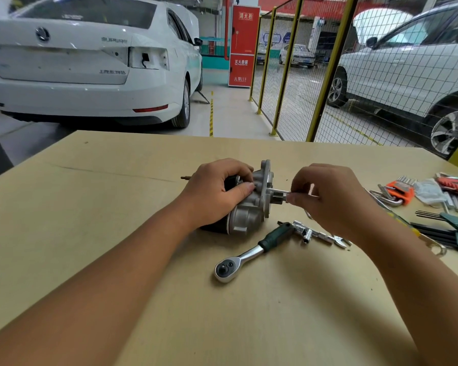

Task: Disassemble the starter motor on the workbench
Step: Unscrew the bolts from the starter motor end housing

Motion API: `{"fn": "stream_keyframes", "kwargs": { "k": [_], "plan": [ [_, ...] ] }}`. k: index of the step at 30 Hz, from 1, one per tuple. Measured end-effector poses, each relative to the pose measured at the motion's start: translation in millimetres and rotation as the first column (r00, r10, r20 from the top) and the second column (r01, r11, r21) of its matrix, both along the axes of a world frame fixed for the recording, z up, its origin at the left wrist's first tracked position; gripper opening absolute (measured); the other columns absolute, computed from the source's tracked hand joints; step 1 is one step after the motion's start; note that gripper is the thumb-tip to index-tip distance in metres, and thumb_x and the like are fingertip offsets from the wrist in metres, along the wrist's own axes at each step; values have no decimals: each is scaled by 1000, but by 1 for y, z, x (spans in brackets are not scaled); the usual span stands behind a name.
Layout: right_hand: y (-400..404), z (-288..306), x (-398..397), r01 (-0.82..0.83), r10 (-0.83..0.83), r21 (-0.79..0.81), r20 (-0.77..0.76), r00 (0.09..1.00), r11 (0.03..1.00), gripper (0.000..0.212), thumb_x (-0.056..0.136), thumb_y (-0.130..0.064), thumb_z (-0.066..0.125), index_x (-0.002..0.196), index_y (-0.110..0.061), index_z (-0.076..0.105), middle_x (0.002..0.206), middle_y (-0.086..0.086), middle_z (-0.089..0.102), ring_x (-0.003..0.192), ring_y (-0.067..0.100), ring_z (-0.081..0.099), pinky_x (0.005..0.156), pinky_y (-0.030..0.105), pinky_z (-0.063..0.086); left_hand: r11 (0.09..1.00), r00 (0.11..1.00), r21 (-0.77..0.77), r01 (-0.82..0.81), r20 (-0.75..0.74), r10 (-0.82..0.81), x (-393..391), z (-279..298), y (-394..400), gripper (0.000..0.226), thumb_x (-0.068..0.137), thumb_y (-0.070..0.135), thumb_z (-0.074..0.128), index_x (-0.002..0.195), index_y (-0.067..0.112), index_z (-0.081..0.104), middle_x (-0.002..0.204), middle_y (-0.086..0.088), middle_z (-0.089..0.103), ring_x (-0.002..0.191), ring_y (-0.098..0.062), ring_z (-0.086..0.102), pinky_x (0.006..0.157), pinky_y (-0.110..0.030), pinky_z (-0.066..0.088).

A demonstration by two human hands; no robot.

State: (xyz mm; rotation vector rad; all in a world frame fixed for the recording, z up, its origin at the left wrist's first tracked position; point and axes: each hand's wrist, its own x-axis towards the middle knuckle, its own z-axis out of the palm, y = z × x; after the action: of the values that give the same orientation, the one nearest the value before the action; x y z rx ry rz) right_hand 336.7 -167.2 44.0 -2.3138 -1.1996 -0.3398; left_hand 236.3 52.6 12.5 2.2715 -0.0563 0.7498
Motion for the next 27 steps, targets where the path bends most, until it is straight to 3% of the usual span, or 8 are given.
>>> {"fn": "stream_keyframes", "kwargs": {
  "k": [4, 6, 10, 16, 21, 27],
  "plan": [
    [0, -1, 0, -15, 15, 5, -22, 1000, 1000, 11, 95, -29, 66, 90, -22, 72, 74, -10, 58, 72, 3, 53, 60, 19, 34, 1000, 1000, 14, -6, 3, 6, 1, -2, 1, 8, 86, 36, 66, 92, 32, 69, 109, 11, 74, 108, -9, 67, 98, -42, 53],
    [1, -1, 2, -24, 23, -10, -22, 999, 1000, 19, 99, -27, 60, 92, -16, 75, 77, -6, 58, 76, 3, 52, 63, 16, 33, 1000, 1000, 18, -21, -16, 21, 1, -3, 1, 18, 90, 39, 63, 105, 32, 69, 107, 13, 72, 104, -11, 67, 94, -42, 54],
    [1, -1, 3, -3, 3, -9, 10, 1000, 1000, 16, 96, -23, 65, 90, -13, 76, 80, -8, 57, 76, 3, 52, 64, 14, 35, 990, 989, 101, -96, -103, 107, 3, 0, -1, 43, 94, 51, 51, 132, 36, 65, 127, 12, 70, 118, -11, 62, 104, -40, 49],
    [0, 0, 1, -4, 0, 37, 103, 995, 999, 5, 85, -25, 78, 82, -22, 77, 78, -18, 58, 76, 14, 60, 71, 38, 52, 990, 980, 86, -111, -153, 123, 5, 3, -1, 31, 101, 44, 60, 129, 38, 69, 125, 18, 71, 118, -9, 61, 104, -37, 48],
    [-1, -1, 3, -20, 15, 53, 91, 996, 998, 4, 80, -25, 83, 80, -23, 79, 75, -19, 60, 69, -2, 55, 61, 24, 40, 992, 982, -26, -121, -146, 116, 7, 3, 0, 27, 96, 37, 70, 123, 37, 74, 118, 20, 74, 114, -2, 63, 105, -34, 49],
    [-5, 2, 2, -46, 46, -16, -11, 999, 999, 7, 87, -33, 75, 82, -28, 76, 71, -16, 66, 68, -2, 58, 58, 21, 36, 993, 985, -39, -114, -135, 108, 7, 1, 0, 29, 96, 36, 70, 125, 36, 73, 120, 18, 73, 117, -5, 63, 107, -39, 49]
  ]
}}
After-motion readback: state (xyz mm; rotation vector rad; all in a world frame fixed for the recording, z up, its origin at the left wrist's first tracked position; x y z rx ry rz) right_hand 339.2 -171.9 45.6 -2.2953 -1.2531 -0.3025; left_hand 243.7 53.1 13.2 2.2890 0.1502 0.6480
